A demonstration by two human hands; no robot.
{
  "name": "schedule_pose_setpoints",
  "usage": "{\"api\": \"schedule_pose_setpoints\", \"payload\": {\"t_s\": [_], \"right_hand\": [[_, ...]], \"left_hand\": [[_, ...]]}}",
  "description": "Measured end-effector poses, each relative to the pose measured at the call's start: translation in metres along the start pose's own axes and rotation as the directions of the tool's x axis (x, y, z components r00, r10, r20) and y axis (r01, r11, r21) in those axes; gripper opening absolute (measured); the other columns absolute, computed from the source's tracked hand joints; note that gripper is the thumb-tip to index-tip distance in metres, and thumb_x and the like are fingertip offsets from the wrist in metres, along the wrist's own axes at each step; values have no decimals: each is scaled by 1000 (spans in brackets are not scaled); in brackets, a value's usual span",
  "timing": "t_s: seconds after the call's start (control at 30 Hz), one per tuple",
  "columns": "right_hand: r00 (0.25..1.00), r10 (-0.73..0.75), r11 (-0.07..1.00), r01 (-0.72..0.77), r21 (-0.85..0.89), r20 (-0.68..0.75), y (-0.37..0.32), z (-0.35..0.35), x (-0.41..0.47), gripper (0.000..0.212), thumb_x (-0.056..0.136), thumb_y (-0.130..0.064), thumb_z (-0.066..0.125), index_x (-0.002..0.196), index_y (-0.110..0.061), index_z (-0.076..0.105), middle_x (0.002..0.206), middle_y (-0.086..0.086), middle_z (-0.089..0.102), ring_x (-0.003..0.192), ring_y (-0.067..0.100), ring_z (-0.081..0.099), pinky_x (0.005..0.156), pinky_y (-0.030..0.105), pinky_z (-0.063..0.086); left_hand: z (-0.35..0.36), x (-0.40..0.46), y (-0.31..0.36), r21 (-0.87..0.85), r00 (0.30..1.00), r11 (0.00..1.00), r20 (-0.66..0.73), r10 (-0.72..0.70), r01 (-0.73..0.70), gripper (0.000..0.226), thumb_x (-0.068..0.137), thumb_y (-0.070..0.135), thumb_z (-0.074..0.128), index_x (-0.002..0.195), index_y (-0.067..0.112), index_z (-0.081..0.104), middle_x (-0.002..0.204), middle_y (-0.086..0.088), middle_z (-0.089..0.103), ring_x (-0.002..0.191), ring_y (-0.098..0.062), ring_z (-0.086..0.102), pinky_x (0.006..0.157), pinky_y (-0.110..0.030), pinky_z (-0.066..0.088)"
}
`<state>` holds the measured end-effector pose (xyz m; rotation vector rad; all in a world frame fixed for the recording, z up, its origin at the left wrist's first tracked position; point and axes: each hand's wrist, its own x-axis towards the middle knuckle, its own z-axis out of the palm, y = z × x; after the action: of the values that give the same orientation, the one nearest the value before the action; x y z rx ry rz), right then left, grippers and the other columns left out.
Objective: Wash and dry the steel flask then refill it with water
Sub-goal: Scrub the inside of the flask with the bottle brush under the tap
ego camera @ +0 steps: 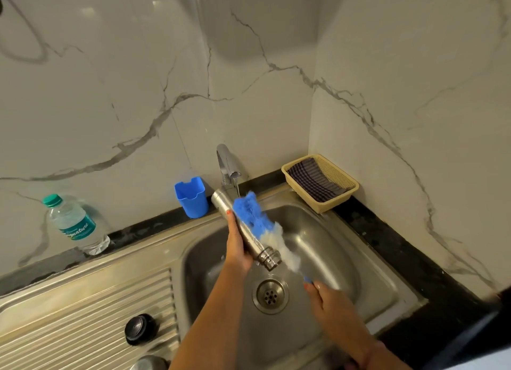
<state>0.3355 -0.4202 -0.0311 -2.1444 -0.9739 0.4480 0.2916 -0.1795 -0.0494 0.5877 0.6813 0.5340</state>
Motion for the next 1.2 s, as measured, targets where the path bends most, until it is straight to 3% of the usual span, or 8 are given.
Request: {"api": "schedule_pose_setpoints", "payload": {"t_s": [0.23, 0.33, 0.43, 0.5, 0.7, 1.0, 1.1, 1.2], "right_hand": [[997, -66, 996, 64, -54, -33, -14, 0, 42, 35, 99, -39, 42, 78, -15, 58, 46, -5, 41, 42, 10, 45, 45, 17, 26], [1000, -1, 999, 1, 36, -17, 15, 2, -6, 36, 93, -44, 43, 73, -19, 59, 53, 0, 56, 51, 5, 54, 52, 23, 40], [994, 110, 991, -112, 75, 22, 29, -1, -32, 37, 91, -47, 44, 84, -18, 66, 64, -2, 64, 61, -3, 59, 62, 16, 44], [997, 73, 992, -74, 100, 10, 22, -3, -17, 47, 86, -55, 39, 77, -17, 64, 56, 1, 59, 53, 0, 56, 53, 16, 40], [999, -3, 1000, 4, 16, -46, -21, -1, 64, 42, 100, -37, 44, 61, -21, 43, 47, -6, 41, 40, 7, 38, 45, 18, 26], [999, -42, 999, 42, 31, 22, 17, 7, -10, 34, 96, -38, 48, 79, -13, 64, 51, -6, 53, 53, 4, 56, 50, 13, 36], [997, -47, 999, 46, -21, -54, -3, 9, 31, 32, 98, -32, 49, 67, -25, 51, 45, -8, 43, 43, 6, 47, 45, 14, 26], [999, 16, 1000, -16, -2, -31, -27, 10, 75, 39, 99, -37, 43, 62, -28, 39, 53, -8, 45, 49, 6, 43, 49, 22, 28]], "left_hand": [[8, -9, -8, 57, 999, 998, -48, -5, 7, 69, 86, 71, 52, 132, 20, 56, 119, -14, 70, 112, -35, 66, 98, -52, 51], [2, -5, -3, -1, 999, 1000, -31, -19, 19, 76, 85, 73, 53, 136, 17, 57, 115, -14, 72, 103, -32, 70, 92, -48, 53], [-1, -2, -1, 1, 998, 998, -13, -56, 56, 80, 83, 76, 50, 134, 16, 59, 122, -17, 69, 112, -36, 66, 102, -53, 48], [2, -7, -5, -7, 996, 996, 15, -90, 90, 80, 82, 77, 51, 134, 16, 58, 127, -19, 66, 117, -39, 63, 105, -55, 45], [1, -10, -20, 38, 988, 987, -1, -156, 156, 98, 63, 77, 75, 135, 14, 56, 127, -22, 65, 115, -38, 63, 108, -57, 43], [-7, -6, -9, 6, 995, 995, -9, -103, 103, 75, 82, 76, 52, 120, 13, 64, 102, -12, 72, 89, -28, 69, 88, -45, 54], [-4, -10, -11, 52, 993, 992, 5, -116, 115, 78, 83, 77, 51, 126, 14, 64, 114, -18, 69, 95, -32, 68, 94, -48, 52], [-3, -14, -15, 68, 992, 990, -1, -126, 126, 82, 78, 76, 60, 131, 13, 60, 113, -18, 69, 92, -30, 69, 83, -43, 56]]}}
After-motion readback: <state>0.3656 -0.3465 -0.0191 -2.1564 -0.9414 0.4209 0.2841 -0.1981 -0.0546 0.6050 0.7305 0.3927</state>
